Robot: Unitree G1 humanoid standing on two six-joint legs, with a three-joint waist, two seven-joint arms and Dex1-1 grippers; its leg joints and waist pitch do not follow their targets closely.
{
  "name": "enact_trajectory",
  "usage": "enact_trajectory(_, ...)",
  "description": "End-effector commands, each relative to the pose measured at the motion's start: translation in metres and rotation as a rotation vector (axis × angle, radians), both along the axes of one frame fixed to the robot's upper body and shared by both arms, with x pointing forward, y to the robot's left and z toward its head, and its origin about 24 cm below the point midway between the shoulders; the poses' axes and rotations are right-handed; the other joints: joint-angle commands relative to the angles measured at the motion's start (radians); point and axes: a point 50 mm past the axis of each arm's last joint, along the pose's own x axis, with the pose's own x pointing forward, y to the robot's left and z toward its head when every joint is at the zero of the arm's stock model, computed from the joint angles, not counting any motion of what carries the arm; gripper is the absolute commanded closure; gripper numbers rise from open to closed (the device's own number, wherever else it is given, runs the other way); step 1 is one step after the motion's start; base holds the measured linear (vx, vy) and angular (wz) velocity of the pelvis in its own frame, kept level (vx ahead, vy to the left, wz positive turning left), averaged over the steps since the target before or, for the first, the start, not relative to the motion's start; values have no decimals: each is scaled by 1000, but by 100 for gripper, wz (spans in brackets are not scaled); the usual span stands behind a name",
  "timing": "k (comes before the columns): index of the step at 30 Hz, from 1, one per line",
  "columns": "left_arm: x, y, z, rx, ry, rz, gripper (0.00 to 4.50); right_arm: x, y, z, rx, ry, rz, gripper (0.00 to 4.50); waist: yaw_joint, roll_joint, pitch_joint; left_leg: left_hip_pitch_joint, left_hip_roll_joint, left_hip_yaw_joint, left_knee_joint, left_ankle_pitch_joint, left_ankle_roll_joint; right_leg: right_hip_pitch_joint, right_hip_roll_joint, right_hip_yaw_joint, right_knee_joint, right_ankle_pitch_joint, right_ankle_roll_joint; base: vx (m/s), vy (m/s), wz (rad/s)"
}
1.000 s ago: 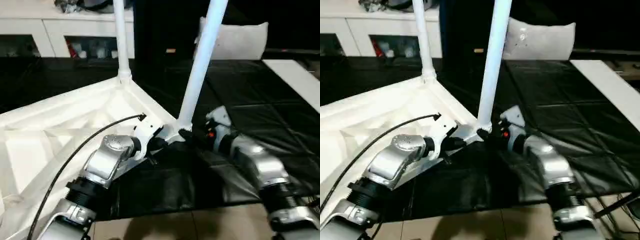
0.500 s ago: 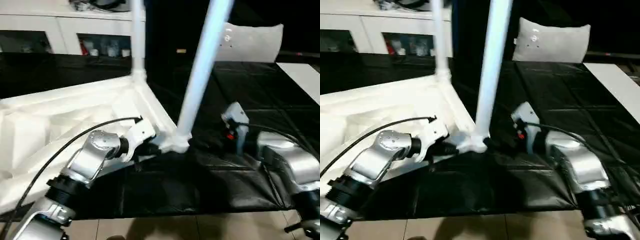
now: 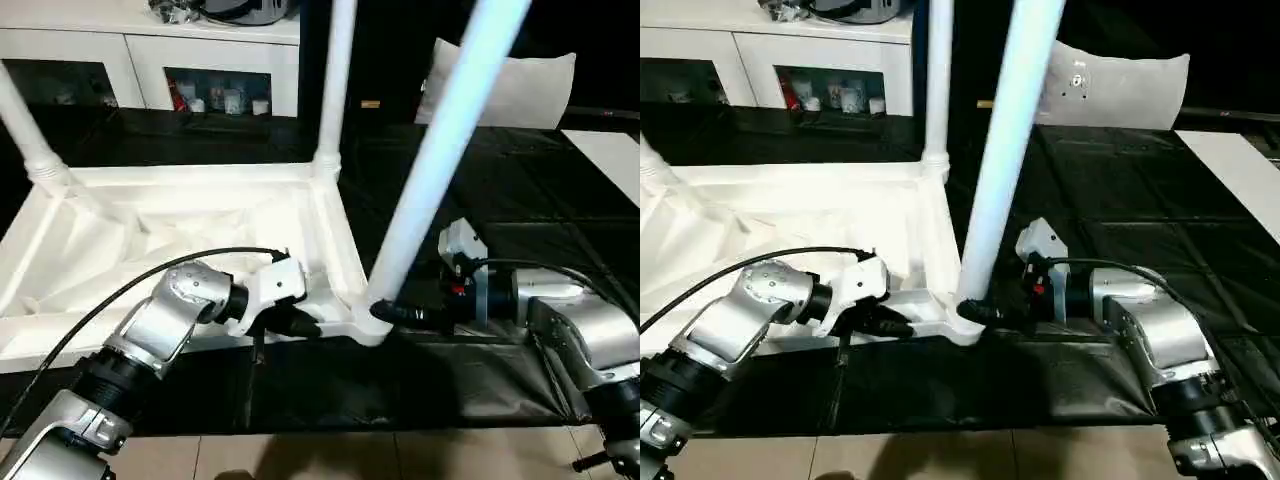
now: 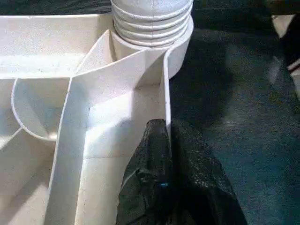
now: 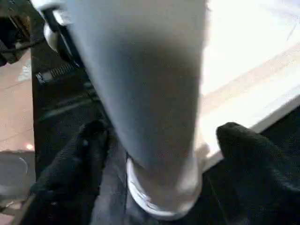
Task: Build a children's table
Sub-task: Rotate leg to tighten
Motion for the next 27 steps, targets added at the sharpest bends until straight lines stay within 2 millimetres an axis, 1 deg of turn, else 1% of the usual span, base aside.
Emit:
enact_trajectory(1,-3,-9,2,-7,-2,-72,450,4,2,1,-20,-5,27,95,-4,4,-66,3,43,-9,-68,-157,24,59,-76,62,-67,-250,-169,0,0,0)
enact_trajectory(3,-3,-9,2,-6,-2,-71,450,6,3,1,-21,-3,29,109,-4,7,-66,4,44,-9,-67,-153,25,58,-75,62,-66,-244,-170,0,0,0)
enact_trajectory(5,-3,-9,1,-7,-2,-70,450,6,3,1,-21,-1,31,134,-4,6,-67,4,44,-9,-67,-149,24,58,-74,62,-65,-235,-172,0,0,0)
enact_trajectory(6,-3,-9,1,-8,-1,-70,450,6,3,1,-20,2,35,143,-3,6,-68,4,45,-9,-66,-141,26,59,-74,63,-61,-212,-177,0,0,0)
enact_trajectory(8,-3,-9,1,-9,0,-69,450,6,3,1,-11,12,42,148,-4,4,-69,3,44,-8,-65,-139,29,59,-74,62,-60,-199,-182,0,0,0)
enact_trajectory(10,-3,-10,1,-10,1,-68,450,7,3,1,-6,16,47,178,-3,5,-68,3,44,-8,-65,-143,31,60,-75,62,-61,-207,-185,0,0,0)
enact_trajectory(13,-3,-10,0,-14,4,-64,450,7,3,0,1,30,59,196,-3,3,-68,2,43,-8,-65,-144,30,61,-75,62,-62,-225,-178,0,0,0)
enact_trajectory(14,-3,-10,0,-15,4,-63,450,7,4,0,2,31,62,204,-3,4,-67,2,44,-8,-65,-145,31,60,-75,62,-63,-232,-175,0,0,0)
enact_trajectory(17,-4,-10,-1,-24,15,-59,450,6,5,-1,24,54,76,238,-3,5,-68,3,44,-8,-65,-139,31,58,-74,62,-62,-219,-180,0,0,0)
enact_trajectory(18,-5,-10,-1,-28,20,-57,450,5,5,-1,32,61,80,238,-3,3,-69,3,44,-8,-64,-136,32,59,-74,62,-60,-214,-182,0,0,0)
enact_trajectory(20,-5,-10,-1,-30,23,-57,450,5,5,-1,36,64,82,249,-3,3,-69,3,44,-7,-63,-132,33,60,-74,62,-60,-212,-183,0,0,0)
enact_trajectory(22,-6,-11,-1,-33,29,-58,450,5,5,-1,39,71,89,251,-2,5,-69,3,43,-8,-63,-131,32,60,-74,62,-59,-209,-184,0,0,0)
enact_trajectory(24,-7,-11,-2,-36,33,-55,450,4,5,-2,39,76,92,253,-3,5,-69,3,44,-8,-63,-134,32,60,-74,62,-59,-209,-185,0,0,0)
enact_trajectory(27,-6,-15,0,-74,50,-13,450,5,4,-2,60,82,51,254,-2,6,-69,4,43,-8,-63,-133,31,60,-74,62,-59,-209,-188,0,0,0)
